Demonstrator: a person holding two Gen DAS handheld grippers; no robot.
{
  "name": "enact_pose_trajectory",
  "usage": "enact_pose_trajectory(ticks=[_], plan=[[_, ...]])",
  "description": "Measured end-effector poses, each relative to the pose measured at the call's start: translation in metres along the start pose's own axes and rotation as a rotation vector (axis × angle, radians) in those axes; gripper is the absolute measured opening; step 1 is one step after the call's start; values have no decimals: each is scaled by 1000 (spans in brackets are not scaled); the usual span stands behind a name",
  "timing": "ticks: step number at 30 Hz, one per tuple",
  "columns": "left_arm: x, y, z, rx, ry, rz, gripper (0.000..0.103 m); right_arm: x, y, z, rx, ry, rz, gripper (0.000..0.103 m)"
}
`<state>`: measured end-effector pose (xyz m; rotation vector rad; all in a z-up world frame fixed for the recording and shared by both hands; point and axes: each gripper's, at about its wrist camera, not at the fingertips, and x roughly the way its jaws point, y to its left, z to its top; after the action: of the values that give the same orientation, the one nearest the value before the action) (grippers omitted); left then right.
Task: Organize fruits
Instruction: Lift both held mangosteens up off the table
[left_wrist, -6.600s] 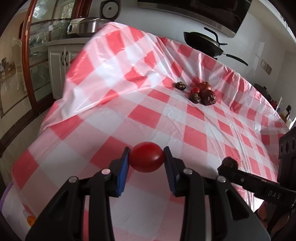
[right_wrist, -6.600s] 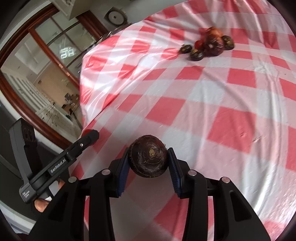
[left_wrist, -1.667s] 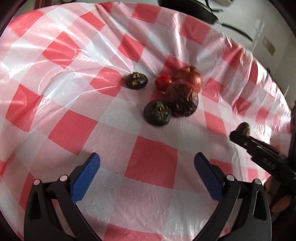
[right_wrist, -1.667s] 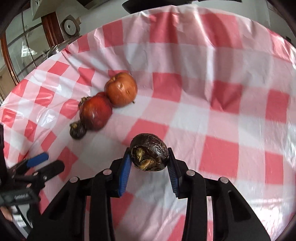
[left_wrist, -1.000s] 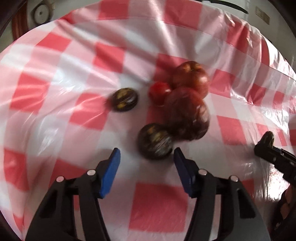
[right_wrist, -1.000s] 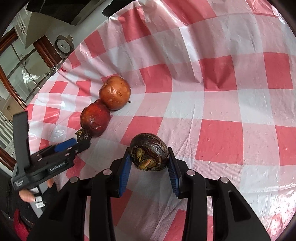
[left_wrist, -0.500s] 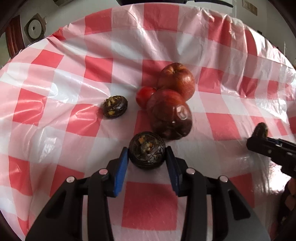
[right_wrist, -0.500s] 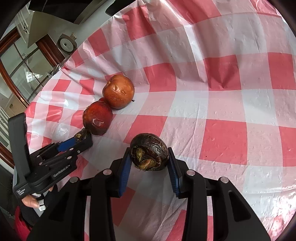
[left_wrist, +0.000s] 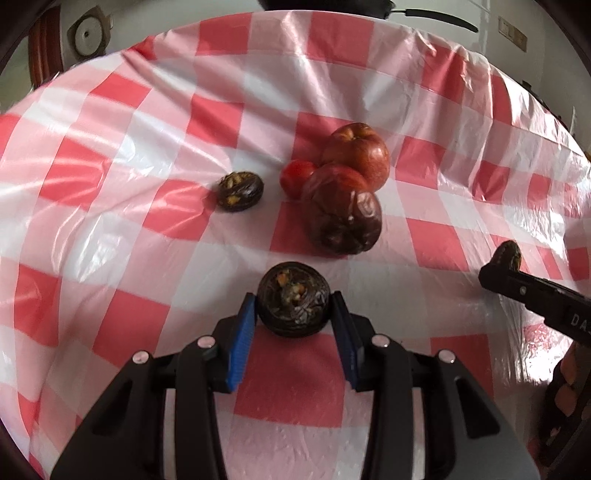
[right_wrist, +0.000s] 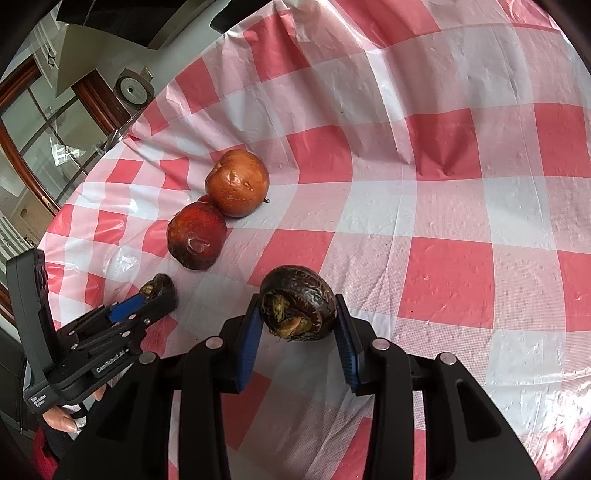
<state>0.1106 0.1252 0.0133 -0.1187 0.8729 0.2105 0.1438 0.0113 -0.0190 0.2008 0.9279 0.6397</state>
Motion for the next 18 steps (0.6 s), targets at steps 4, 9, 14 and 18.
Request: enact_pose_trajectory(ticks=[4, 9, 14, 18], plan=[[-9, 4, -12, -27, -4, 2, 41, -2, -1, 0, 8, -9, 1, 38], [-30, 9, -35, -59, -9, -4, 41, -8, -3, -3, 34, -26, 8, 38], [-54, 21, -66, -120, 1, -40, 41, -31, -22, -29, 232, -16, 134, 38], [-74, 30, -93, -151, 10, -21, 41, -56, -16, -65, 279, -20, 162, 38]])
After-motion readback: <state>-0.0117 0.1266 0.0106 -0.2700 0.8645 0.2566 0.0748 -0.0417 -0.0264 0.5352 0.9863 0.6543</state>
